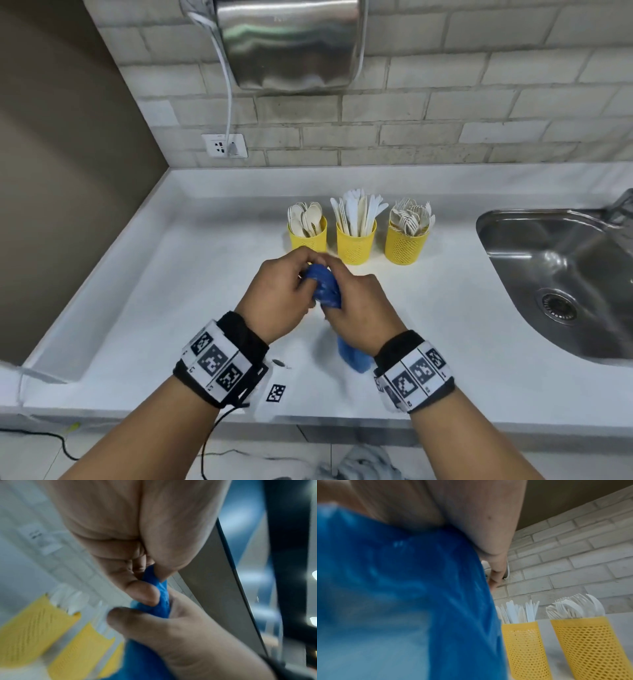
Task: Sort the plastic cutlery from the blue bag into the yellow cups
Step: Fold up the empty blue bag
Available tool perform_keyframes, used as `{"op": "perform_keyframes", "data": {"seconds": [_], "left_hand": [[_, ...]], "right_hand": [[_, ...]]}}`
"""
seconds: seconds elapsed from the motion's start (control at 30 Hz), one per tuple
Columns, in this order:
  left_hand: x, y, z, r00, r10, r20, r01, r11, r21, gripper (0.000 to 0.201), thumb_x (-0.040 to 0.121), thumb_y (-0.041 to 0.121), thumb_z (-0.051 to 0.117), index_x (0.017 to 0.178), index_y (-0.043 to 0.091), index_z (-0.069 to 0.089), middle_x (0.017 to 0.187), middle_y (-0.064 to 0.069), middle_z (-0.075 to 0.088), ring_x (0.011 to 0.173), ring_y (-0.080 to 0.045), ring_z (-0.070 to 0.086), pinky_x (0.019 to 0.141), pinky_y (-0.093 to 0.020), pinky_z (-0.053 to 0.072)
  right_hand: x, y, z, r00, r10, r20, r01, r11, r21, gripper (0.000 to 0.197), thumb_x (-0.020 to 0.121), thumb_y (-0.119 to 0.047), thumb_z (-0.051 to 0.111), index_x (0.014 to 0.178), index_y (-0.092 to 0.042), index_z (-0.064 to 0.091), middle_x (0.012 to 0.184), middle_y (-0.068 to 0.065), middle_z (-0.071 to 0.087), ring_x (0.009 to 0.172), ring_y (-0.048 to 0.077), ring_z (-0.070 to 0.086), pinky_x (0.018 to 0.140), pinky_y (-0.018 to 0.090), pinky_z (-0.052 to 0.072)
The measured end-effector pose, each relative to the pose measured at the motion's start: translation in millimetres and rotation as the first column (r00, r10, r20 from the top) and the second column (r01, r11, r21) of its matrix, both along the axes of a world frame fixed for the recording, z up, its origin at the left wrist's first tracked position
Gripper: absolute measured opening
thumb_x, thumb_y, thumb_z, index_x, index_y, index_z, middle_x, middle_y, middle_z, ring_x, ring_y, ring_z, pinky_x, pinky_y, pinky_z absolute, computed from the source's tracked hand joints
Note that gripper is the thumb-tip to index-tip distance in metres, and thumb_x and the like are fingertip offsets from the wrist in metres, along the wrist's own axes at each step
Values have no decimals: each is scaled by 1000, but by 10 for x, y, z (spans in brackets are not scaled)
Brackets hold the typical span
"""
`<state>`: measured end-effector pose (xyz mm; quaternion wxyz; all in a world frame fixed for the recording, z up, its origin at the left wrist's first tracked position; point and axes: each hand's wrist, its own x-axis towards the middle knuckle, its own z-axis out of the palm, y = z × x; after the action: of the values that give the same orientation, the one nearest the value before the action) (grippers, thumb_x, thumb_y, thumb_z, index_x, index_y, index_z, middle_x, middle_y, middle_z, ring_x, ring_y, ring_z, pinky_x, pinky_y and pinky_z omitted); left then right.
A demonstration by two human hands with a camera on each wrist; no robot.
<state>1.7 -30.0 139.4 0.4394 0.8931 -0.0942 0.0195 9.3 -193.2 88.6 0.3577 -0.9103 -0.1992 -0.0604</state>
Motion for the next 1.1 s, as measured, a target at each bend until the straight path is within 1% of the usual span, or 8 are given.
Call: {"op": "perform_keyframes", "data": {"seconds": [0.07, 0.2, 0.33, 0.47, 0.63, 0.83, 0.97, 1.1], "left_hand": [[9, 129, -30, 999, -14, 46, 2, 971, 241, 21, 90, 9, 54, 99, 24, 64, 75, 2, 70, 69, -21, 65, 67, -33, 53], [-22, 312, -79, 984, -88, -154, 153, 863, 482, 22, 97, 29, 55, 82, 23, 71, 81, 1, 69, 75, -20, 60, 75, -39, 52], [-201, 323, 12, 908, -323, -268, 369, 918, 143, 19, 92, 30, 72, 85, 46, 77, 107, 12, 60, 89, -2, 59, 77, -15, 44], [-253, 258, 134, 929, -369, -32, 364, 926, -104, 13, 88, 22, 76, 98, 16, 82, 142, 12, 52, 121, -9, 56, 100, -20, 46], [-223, 204, 198, 989, -107, 97, 138, 906, -401, 16, 91, 18, 70, 102, 16, 81, 104, 1, 77, 96, -17, 71, 86, -30, 57], [-25, 573, 12, 909, 320, 266, -305, 947, -98, 14, 91, 26, 74, 86, 16, 83, 76, -3, 72, 72, -24, 66, 70, -37, 53], [-60, 662, 32, 984, 176, 27, -178, 976, 126, 16, 91, 21, 73, 79, 28, 81, 81, 4, 74, 70, -10, 62, 65, -20, 43], [-156, 574, 118, 991, -66, -116, 72, 996, 53, 34, 86, 12, 78, 68, 41, 77, 93, 12, 69, 79, -2, 62, 72, -14, 41]], "right_hand": [[3, -29, 47, 998, -19, 54, 28, 987, -159, 28, 86, -25, 48, 109, -24, 63, 83, -1, 70, 83, 33, 65, 79, 40, 43], [43, -55, 110, 987, -47, 154, 86, 961, -261, 37, 79, -22, 45, 106, -28, 70, 96, -7, 64, 97, 26, 57, 83, 42, 34], [87, -109, 178, 986, -104, 130, 120, 985, -124, 42, 75, -4, 58, 112, -21, 68, 103, -3, 71, 100, 28, 63, 91, 42, 38], [30, 49, 153, 994, -13, -110, 21, 997, 72, 43, 79, -5, 67, 117, -24, 59, 95, 3, 73, 81, 30, 70, 66, 41, 58], [-129, 394, 11, 983, -7, -181, 11, 1000, 22, 11, 96, -21, 51, 90, -14, 57, 79, 8, 65, 72, 30, 63, 67, 40, 51], [-320, 288, 208, 981, 191, -22, -192, 971, -139, 8, 101, -16, 47, 108, -14, 50, 100, 8, 68, 85, 36, 63, 73, 48, 52], [-229, 157, 477, 946, 196, 259, -162, 976, -147, 25, 89, -6, 48, 110, -10, 62, 97, 8, 63, 83, 34, 59, 68, 45, 49], [-92, 109, 593, 950, 168, 265, -171, 985, -13, 37, 85, -15, 36, 113, -14, 61, 104, 3, 62, 85, 31, 60, 69, 46, 52]]}}
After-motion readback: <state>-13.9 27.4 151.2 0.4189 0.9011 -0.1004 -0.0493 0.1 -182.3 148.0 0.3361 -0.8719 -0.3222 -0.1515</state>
